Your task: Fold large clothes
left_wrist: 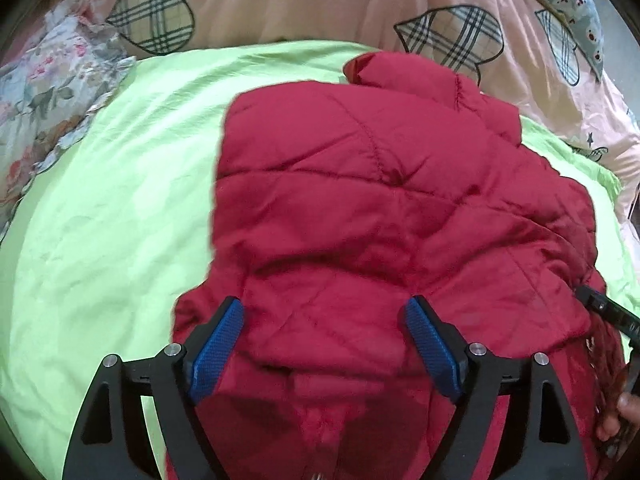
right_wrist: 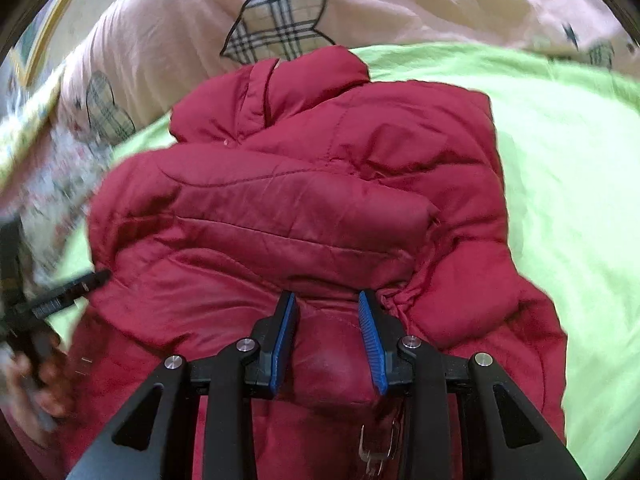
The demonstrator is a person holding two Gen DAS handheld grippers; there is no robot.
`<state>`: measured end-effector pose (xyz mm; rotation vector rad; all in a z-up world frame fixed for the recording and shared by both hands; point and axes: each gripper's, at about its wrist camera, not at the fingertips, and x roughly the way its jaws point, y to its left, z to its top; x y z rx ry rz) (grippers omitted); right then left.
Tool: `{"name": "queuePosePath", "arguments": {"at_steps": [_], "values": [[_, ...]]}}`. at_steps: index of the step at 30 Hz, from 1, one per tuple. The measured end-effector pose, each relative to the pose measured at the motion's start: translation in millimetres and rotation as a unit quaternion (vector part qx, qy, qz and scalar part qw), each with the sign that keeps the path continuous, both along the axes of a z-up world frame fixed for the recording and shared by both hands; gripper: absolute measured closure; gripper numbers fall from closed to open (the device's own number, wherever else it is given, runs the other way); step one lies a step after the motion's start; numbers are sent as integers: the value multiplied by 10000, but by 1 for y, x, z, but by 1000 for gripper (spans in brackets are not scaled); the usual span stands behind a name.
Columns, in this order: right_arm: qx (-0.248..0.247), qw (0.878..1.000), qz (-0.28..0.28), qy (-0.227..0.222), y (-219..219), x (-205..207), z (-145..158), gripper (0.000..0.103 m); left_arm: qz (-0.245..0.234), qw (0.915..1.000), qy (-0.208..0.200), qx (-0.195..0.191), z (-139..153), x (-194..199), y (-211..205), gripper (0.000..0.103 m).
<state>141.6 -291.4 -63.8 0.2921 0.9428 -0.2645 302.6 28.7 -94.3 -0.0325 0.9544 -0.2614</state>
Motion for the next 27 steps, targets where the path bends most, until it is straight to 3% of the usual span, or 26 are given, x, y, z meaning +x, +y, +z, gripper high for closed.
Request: {"name": "queuePosePath", "arguments": {"at_steps": [3,5,7,19,21,24,27], "values": [[320,9994,-46,116,2,-15,14,66,140,9996,26,-233,8,-23,20,22],[243,9996,21,131,10,-29,25,49,206,9996,34,-204,10,-39,30,22],[173,9997,68,125,16,-42,32,39,243,9996,2,-139,12,-55,39,22],[265,9994,-195,-144,21,-121,56,34,329,9992,28,-242,37,-132,75,22],[125,9994,-320,-106,20,-135,58,31,355,9991,17,-238,39,-144,82,21],[-181,9983,-555,52,22,-157,61,17,411,9989,47,-221,37,-158,93,21],[-332,9972,-651,176,24,-177,59,15,443,9988,114,-185,34,-173,103,21]]}}
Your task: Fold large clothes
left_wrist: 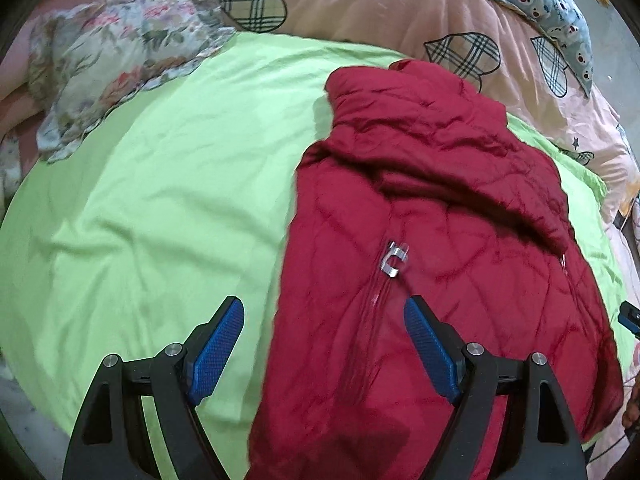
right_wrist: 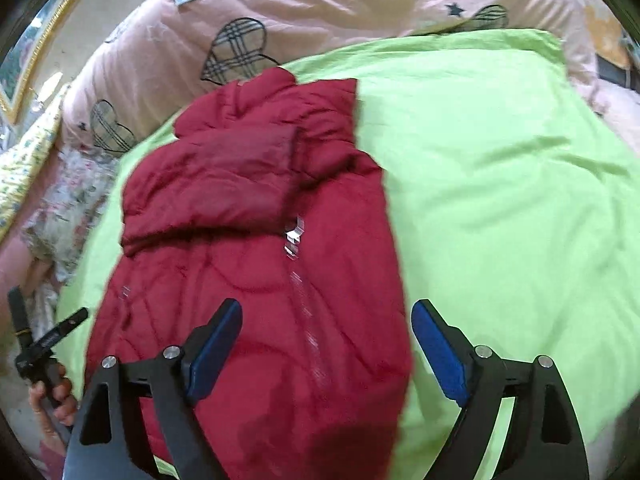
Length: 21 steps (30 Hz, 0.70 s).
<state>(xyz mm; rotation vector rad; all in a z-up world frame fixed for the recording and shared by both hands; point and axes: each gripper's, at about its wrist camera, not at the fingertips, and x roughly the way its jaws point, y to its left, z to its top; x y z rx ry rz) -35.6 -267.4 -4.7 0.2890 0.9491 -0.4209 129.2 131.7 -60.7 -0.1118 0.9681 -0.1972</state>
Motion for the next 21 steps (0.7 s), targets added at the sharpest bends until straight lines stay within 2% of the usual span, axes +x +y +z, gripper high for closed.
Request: {"name": "queuePosePath", "arguments": {"at_steps": [8,13,18,21], "values": [[-182,9973,330,626,35,-15,-21,15,78,9999,98,-119,-4,-25,17,21],[-472,9932,393,991,47,-25,-38,15,48,9999,93,44,-6,-36,21,19],[-152,9947,374,947,39,-45,-43,15,20,9997,209,120,-16,-43,25,19],[-43,9949,420,917,36,-53,-43,24,-115,9994,341,16,-23,-47,26,19]]}}
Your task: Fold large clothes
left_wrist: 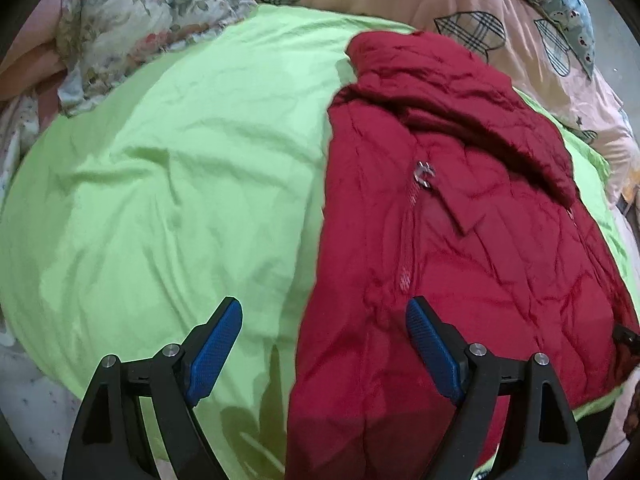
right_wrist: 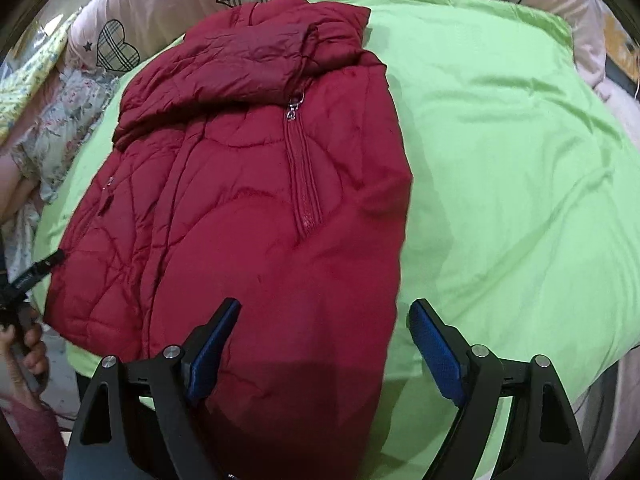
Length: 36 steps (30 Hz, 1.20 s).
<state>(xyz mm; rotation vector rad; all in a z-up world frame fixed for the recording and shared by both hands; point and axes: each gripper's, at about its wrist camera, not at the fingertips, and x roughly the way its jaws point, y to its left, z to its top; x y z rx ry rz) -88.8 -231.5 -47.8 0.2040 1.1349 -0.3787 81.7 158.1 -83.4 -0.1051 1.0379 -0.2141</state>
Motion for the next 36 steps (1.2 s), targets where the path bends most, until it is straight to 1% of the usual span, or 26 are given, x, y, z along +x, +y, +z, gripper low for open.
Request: {"name": "queuePosePath", "arguments": {"at_steps": [2,3,4,7,10,14,15,17,19,23,24,25,26,27,28,30,32,36], "values": [[24,9999,94,-25,1,-4,1,39,-108,9998,95,-124,-4,-3,0,19],[113,9998,157,-73,2,-6,2,43,-156,9996,134,-184,-6,-5,-1,19],[205,9996,189,-103,3,-7,3,51,-196,9994,164,-234,-7,-7,-1,19],[229,9993,262,-128,5,-9,4,52,-305,9987,222,-347,-11,-12,-4,19],[391,9989,204,-160,1,-11,0,50,-405,9982,271,-351,-16,-15,-8,19],[208,9992,315,-163,8,-11,0,49,-409,9978,350,-378,-23,-18,-10,19],[217,9990,335,-205,9,-12,2,49,-420,9978,336,-399,-22,-18,-10,20],[289,9982,361,-380,9,-15,4,52,-521,9974,265,-414,-20,-20,-12,27],[397,9977,360,-420,6,-16,2,52,-612,9971,213,-407,-18,-24,-14,37],[852,9942,214,-624,-5,-21,-1,50,-693,9965,176,-421,-15,-27,-17,45],[884,9938,205,-642,-5,-21,-1,50,-714,9963,166,-448,-13,-29,-16,49],[910,9935,202,-658,-5,-21,-1,49,-743,9960,140,-477,-12,-30,-16,56],[926,9931,211,-686,-4,-21,0,50,-757,9959,105,-482,-11,-31,-16,61],[930,9927,232,-727,-3,-21,1,53,-773,9958,54,-483,-8,-32,-17,71],[944,9922,247,-773,-3,-22,2,57,-789,9957,6,-483,-6,-35,-17,79],[983,9905,277,-921,-1,-24,5,65,-802,9956,-86,-483,0,-39,-16,82],[952,9896,244,-1053,0,-26,9,70,-786,9957,-126,-485,2,-41,-15,83],[1018,9845,284,-1398,-1,-32,18,75,-809,9954,-228,-470,8,-49,-12,86]]}}
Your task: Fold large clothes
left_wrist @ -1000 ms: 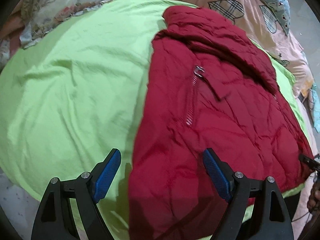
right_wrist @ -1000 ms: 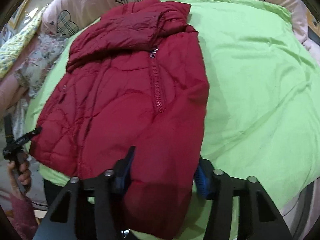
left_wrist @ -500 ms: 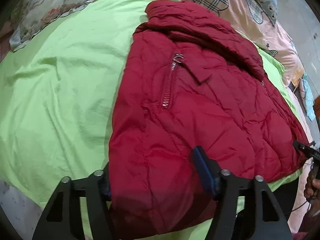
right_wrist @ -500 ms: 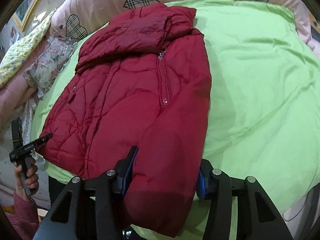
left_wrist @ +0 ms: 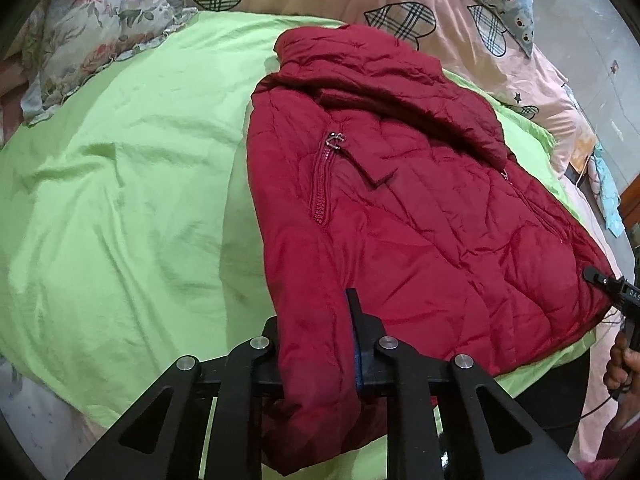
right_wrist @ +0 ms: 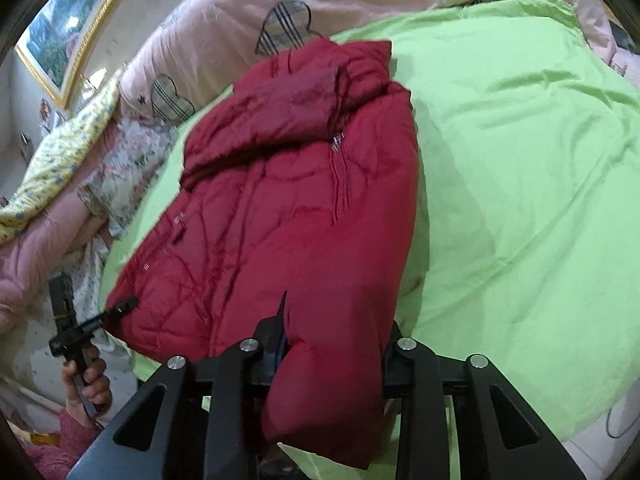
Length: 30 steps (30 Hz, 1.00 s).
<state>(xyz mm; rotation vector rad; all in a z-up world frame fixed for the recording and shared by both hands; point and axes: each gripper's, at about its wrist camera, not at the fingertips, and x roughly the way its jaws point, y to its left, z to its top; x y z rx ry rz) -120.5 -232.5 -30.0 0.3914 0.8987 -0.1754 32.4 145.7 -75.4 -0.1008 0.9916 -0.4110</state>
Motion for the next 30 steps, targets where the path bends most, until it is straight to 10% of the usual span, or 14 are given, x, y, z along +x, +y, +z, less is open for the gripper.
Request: {"name": "queuePosePath", "arguments": {"at_steps": [30], "values": [[542,9830,498,-1682,-21,34,73,77,132,9895,-1152,-863,86,6,23,89]]}}
